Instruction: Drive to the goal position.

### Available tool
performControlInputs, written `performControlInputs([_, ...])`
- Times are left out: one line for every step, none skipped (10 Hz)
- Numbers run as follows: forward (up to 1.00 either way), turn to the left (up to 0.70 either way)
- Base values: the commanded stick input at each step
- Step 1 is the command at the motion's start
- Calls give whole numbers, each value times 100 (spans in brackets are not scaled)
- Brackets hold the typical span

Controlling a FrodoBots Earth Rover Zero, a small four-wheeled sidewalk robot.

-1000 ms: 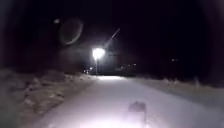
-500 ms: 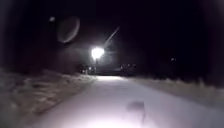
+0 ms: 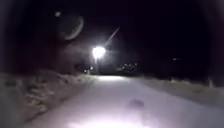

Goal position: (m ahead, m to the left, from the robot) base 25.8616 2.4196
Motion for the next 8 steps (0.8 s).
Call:
performControlInputs([70, 14])
performControlInputs([70, 14])
performControlInputs([70, 10])
performControlInputs([70, 0])
performControlInputs([70, 0])
performControlInputs([70, 0])
performControlInputs([70, 0])
performControlInputs([70, 0])
